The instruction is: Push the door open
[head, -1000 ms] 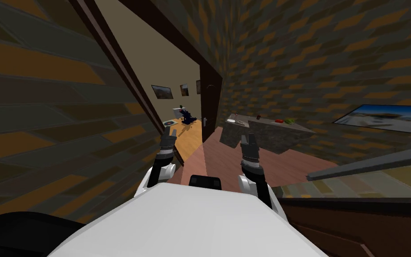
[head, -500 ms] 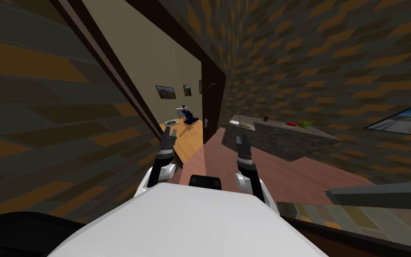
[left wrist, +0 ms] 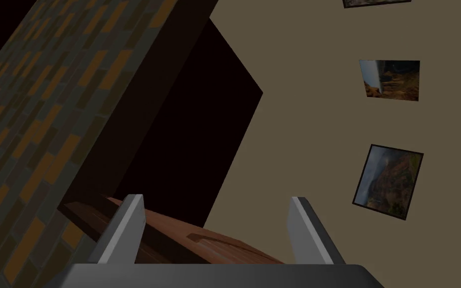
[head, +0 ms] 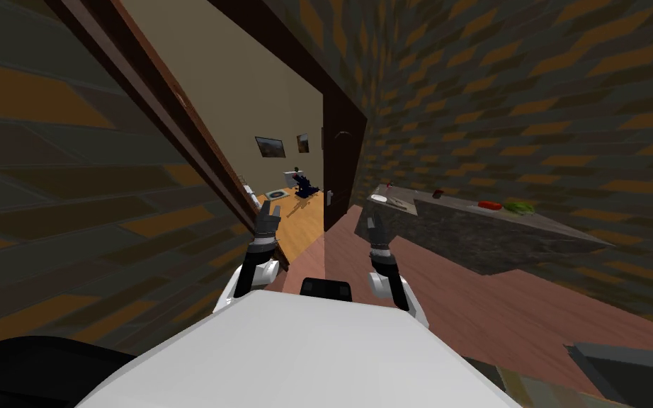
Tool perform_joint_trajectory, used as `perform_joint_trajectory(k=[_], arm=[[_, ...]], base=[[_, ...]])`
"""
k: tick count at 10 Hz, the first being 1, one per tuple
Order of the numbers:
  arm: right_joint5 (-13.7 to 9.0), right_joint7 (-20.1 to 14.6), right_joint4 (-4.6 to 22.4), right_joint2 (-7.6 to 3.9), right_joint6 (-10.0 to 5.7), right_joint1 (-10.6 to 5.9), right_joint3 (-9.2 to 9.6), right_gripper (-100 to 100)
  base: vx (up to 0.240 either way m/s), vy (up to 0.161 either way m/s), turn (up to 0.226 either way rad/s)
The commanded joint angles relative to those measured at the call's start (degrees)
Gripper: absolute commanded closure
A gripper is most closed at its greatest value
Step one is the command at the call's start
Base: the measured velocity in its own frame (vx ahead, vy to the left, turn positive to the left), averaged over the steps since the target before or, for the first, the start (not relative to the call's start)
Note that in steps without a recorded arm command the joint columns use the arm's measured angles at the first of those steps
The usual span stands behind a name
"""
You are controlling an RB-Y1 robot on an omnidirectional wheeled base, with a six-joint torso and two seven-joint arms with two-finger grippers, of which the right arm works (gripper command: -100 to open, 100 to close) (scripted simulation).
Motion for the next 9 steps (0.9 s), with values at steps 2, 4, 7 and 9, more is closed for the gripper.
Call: perform_joint_trajectory(k=[2,4,7,9], arm=[[0.1,-1.1,2.8,-0.40,1.63,-1.85,1.11,-100],[0.1,-1.9,5.4,-0.56,2.54,-3.33,2.05,-100],[0.3,-3.1,9.4,-0.73,3.94,-5.61,3.49,-100],[0.3,-3.7,11.4,-0.76,4.66,-6.78,4.23,-100]], base=[[0.188,-0.109,0.154],[0.172,-0.091,0.158],[0.172,-0.123,0.152],[0.174,-0.110,0.129]])
